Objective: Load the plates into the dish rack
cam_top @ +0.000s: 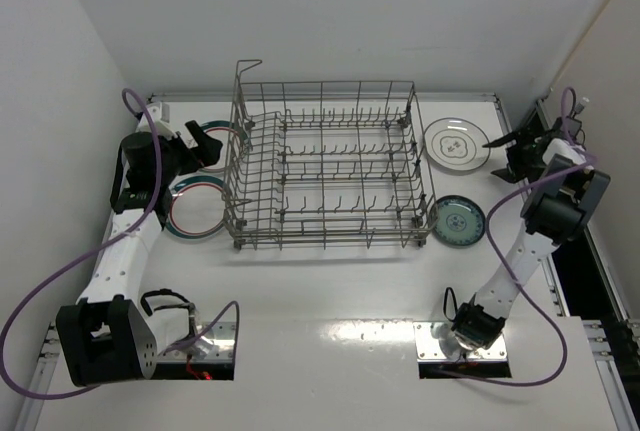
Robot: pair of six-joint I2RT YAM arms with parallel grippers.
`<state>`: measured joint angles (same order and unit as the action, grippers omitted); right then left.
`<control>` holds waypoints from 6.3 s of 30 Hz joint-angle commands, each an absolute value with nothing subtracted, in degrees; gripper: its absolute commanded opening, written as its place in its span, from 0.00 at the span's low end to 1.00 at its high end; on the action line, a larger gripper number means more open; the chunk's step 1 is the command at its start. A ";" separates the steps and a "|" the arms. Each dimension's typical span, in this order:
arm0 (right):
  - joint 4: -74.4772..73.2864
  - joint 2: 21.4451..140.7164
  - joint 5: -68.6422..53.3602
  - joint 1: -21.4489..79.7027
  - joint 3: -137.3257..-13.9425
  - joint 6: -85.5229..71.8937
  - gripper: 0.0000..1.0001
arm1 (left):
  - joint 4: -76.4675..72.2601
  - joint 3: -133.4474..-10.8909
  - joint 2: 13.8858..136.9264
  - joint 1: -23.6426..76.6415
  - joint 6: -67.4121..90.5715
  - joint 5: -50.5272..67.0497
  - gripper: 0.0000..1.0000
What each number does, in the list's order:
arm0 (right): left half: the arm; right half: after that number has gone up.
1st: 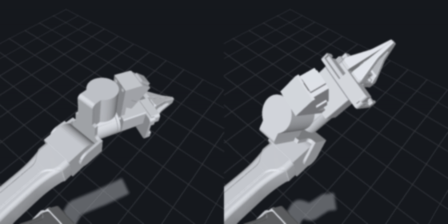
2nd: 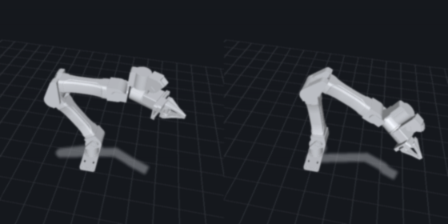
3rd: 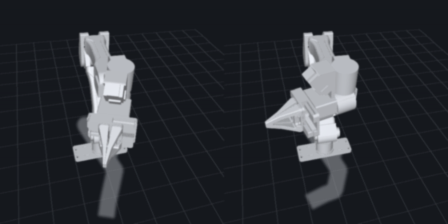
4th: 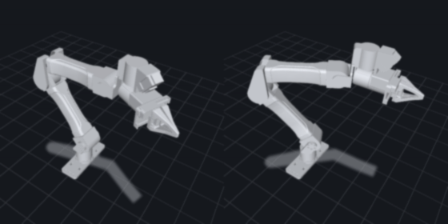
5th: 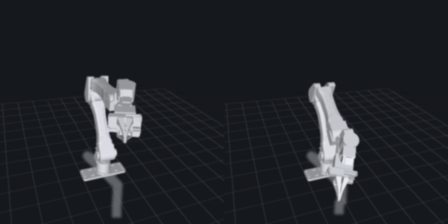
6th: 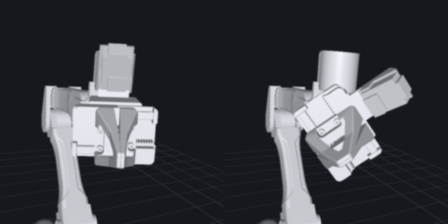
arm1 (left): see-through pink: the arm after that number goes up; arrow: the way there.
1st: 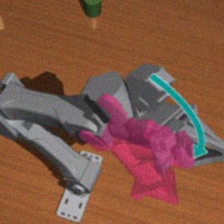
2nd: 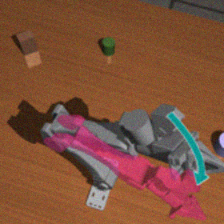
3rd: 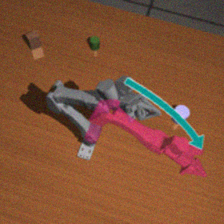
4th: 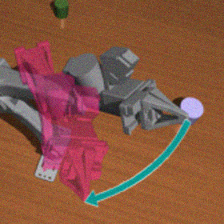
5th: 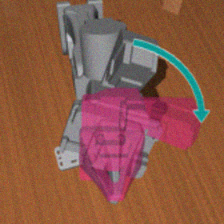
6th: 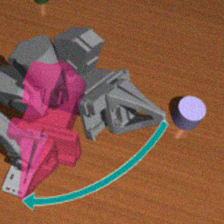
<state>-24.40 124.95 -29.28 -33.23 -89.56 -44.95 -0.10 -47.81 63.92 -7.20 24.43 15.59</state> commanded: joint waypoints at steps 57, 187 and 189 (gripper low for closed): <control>-22.66 66.01 19.24 7.64 -65.04 -26.72 0.00 | -2.64 -45.88 66.27 -4.13 26.63 13.36 0.99; -34.10 80.87 -2.30 -17.68 -82.17 -39.04 0.00 | 1.76 -47.46 60.21 -4.13 24.52 6.94 0.99; -35.76 79.02 1.92 -14.52 -84.72 -37.71 0.00 | 1.76 -47.46 60.21 -4.13 24.52 6.94 0.99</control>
